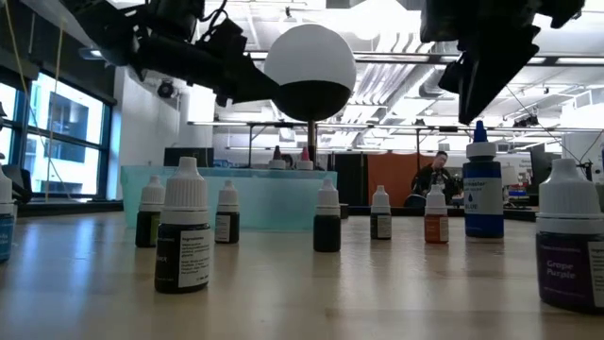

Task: Pick & Place food coloring
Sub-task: Put the big blue food coloring bottle into the green bin

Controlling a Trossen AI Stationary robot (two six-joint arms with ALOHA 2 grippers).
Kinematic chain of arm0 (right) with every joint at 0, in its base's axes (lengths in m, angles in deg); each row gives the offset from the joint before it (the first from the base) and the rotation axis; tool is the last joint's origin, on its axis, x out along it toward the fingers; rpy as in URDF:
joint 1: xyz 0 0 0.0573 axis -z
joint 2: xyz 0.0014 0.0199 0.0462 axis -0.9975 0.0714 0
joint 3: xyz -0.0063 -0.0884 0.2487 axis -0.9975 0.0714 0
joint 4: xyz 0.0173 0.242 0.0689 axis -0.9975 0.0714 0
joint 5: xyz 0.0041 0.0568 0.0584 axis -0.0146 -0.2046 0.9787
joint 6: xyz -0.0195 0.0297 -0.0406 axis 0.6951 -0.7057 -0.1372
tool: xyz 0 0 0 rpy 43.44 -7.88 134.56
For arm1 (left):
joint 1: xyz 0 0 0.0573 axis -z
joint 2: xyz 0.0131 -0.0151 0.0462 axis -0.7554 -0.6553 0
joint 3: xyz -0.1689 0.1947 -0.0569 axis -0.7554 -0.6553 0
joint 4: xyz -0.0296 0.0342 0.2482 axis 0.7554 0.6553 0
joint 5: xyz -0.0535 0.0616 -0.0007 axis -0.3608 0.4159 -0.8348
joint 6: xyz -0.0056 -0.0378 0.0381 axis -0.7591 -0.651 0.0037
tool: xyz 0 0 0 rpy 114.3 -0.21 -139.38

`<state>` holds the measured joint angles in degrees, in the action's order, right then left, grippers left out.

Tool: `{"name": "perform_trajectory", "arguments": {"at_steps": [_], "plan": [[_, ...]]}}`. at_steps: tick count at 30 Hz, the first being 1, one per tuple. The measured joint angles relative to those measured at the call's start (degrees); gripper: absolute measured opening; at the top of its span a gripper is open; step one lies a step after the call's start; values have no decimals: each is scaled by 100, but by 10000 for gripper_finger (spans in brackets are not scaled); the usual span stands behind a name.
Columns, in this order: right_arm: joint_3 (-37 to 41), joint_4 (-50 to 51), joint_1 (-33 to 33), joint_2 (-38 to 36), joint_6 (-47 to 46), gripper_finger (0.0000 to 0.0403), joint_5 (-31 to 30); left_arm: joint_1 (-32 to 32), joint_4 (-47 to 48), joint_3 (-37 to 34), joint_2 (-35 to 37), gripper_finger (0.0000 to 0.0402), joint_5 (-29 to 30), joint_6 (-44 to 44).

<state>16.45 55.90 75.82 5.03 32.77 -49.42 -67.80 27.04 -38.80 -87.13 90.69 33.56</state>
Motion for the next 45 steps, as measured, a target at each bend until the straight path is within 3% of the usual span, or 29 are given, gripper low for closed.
{"name": "perform_trajectory", "arguments": {"at_steps": [9, 22, 26, 34, 38, 45], "plan": [[466, -162, -7, -7, 29, 83, -28, 0, -1, 0, -2, 150, -10, 0], [487, -456, -5, -15, -129, 69, -227, 0, -33, 0, 78, 150, 45, 133], [489, -550, -5, -15, -126, 32, -233, 0, 3, 0, 393, 150, 355, 477], [491, -1324, -5, -13, -452, 31, -477, 0, 342, 0, 1480, 150, 440, 506], [380, -2197, -2, -11, -58, 36, -864, 0, 651, 0, 1966, 150, 440, 506], [-168, -3412, 390, 44, 1443, 31, -1304, 0, 972, 0, 2491, 150, 394, 511]]}}
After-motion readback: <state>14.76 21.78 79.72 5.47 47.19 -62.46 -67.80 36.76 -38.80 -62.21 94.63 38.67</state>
